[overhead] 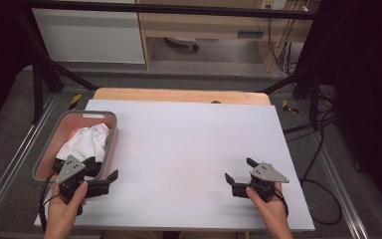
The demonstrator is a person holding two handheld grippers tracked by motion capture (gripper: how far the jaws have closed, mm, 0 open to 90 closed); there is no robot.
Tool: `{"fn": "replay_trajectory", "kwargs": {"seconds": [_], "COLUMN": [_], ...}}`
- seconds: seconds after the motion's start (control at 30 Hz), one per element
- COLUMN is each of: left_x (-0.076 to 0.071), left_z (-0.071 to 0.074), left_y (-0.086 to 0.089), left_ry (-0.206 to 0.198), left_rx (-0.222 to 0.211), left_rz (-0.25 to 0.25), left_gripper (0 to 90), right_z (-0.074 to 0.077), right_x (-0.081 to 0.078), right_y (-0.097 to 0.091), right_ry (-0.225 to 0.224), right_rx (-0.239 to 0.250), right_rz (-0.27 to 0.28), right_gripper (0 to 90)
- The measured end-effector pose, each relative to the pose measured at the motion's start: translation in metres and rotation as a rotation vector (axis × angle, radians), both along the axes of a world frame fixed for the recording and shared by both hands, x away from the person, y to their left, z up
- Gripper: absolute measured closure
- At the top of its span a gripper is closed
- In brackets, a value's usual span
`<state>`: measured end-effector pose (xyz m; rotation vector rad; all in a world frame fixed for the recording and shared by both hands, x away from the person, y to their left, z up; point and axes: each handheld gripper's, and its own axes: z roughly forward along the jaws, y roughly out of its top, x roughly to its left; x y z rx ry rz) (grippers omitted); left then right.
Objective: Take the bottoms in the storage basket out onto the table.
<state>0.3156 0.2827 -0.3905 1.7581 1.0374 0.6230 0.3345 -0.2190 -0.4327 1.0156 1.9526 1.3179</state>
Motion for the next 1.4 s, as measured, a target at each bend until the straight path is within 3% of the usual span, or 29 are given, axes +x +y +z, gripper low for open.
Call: {"fn": "replay_trajectory", "kwargs": {"seconds": [0.63,0.73,0.9,1.0,1.17,1.4], "left_x": [-0.004,-0.004,-0.001,0.002,0.011,0.037], "left_z": [0.005,0.016,0.028,0.031,0.034,0.037], "left_y": [-0.003,-0.007,-0.016,-0.019,-0.02,-0.01], "left_ry": [-0.03,-0.011,-0.018,0.014,0.034,0.094], "left_rx": [-0.007,0.002,0.031,0.021,0.053,0.075], "left_rz": [-0.017,-0.033,-0.045,-0.049,-0.029,0.021], "left_gripper": [5.7,5.3,5.7,6.2,6.5,7.9], "right_z": [0.003,0.003,0.001,0.0,0.001,0.002], "right_x": [0.0,0.0,0.001,0.001,0.0,-0.002], "right_y": [0.0,0.002,0.003,0.004,0.006,0.008], "right_ry": [0.013,0.013,0.018,0.029,0.023,0.018], "right_rx": [0.011,0.002,-0.009,-0.012,-0.015,-0.017], "right_rz": [-0.024,-0.026,-0.015,-0.017,-0.018,-0.006], "right_gripper": [6.9,6.6,6.3,6.3,6.2,5.9]}}
